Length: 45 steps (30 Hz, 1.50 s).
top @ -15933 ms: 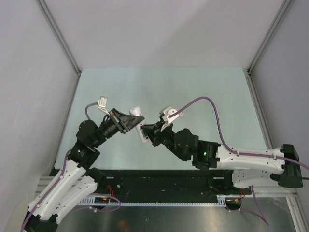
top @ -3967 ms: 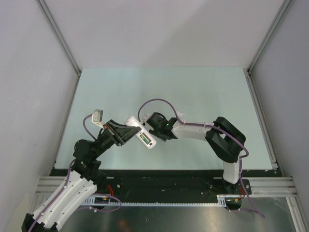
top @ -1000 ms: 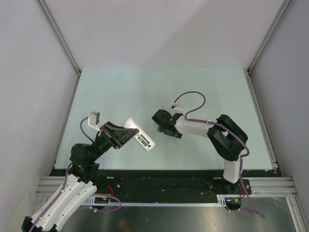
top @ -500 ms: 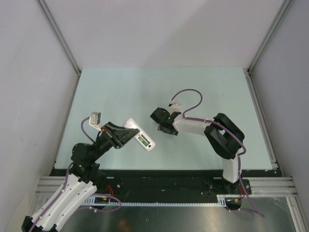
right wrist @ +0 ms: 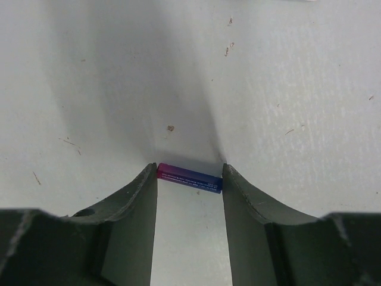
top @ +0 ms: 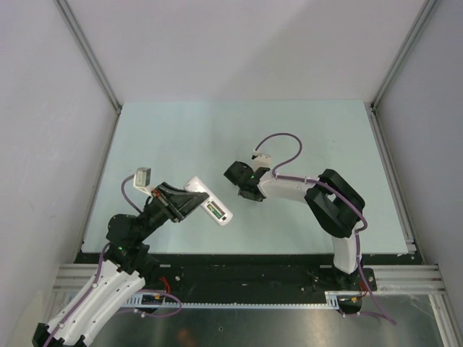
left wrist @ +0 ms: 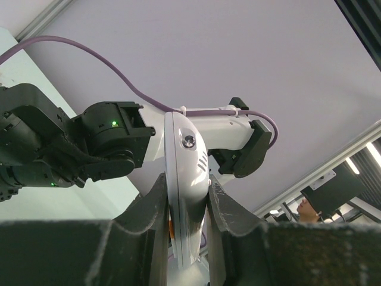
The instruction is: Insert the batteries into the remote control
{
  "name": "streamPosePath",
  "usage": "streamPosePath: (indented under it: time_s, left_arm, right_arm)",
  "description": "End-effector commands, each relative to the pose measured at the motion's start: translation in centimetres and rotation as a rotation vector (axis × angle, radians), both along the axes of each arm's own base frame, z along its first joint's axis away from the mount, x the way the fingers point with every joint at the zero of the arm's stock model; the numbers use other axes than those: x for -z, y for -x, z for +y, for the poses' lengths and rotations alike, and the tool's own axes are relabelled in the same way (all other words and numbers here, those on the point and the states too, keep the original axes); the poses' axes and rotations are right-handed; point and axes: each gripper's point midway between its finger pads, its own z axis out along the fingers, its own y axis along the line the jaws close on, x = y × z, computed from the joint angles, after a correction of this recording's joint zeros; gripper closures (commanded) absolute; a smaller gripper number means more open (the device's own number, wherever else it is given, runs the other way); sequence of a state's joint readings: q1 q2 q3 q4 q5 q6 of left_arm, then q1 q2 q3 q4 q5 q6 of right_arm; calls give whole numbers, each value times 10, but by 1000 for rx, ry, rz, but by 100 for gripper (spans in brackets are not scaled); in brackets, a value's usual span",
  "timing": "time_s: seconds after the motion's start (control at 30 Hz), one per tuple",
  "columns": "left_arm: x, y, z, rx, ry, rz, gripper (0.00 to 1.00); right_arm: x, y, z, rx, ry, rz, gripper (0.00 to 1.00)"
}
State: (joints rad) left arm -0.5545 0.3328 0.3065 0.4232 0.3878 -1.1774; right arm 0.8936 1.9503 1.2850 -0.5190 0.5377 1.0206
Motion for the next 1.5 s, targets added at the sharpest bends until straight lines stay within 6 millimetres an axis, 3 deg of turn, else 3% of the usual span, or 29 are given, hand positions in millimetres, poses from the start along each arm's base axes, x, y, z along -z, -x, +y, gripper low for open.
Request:
streamPosePath:
  time_s: [0.0, 0.13, 0.17, 0.33, 0.63, 0.77, 0.83, 1.03, 1.2, 1.27, 1.33, 1.47]
  left_arm:
    - [-8, 3, 2, -2, 26, -25, 100]
    - [-8, 4, 2, 1, 26, -27, 100]
    - [-9, 4, 3, 1, 27, -29, 100]
    - [-10, 6, 3, 2, 28, -33, 100]
    - [-13, 9, 5, 4, 38, -46, 100]
    - [-14, 12, 4, 14, 38, -53, 100]
    - [-15, 13, 4, 16, 38, -59, 100]
    - [-16, 15, 4, 17, 36, -70, 100]
    - [-15, 15, 4, 15, 31, -71, 100]
    - [-15, 14, 4, 14, 31, -70, 100]
    - [-15, 14, 4, 14, 30, -68, 100]
    - [-15, 14, 3, 14, 29, -66, 100]
  right_arm:
    - [15, 10, 1, -6, 22, 45, 67]
    - [4, 9, -1, -51, 55, 17, 86]
    - [0, 8, -2, -59, 65, 6, 100]
    - [-33, -1, -4, -203, 128, -63, 100]
    - [-59, 0, 34, -964, 300, -146, 100]
    - [-55, 15, 54, -1233, 268, -152, 100]
    - [-42, 18, 52, -1305, 311, -118, 100]
    - [2, 33, 40, -1394, 386, 28, 100]
    - [2, 35, 43, -1421, 351, 30, 100]
    - [6, 35, 42, -1410, 348, 42, 91]
    - [7, 35, 38, -1389, 347, 57, 71]
    - [4, 30, 34, -1325, 326, 55, 60]
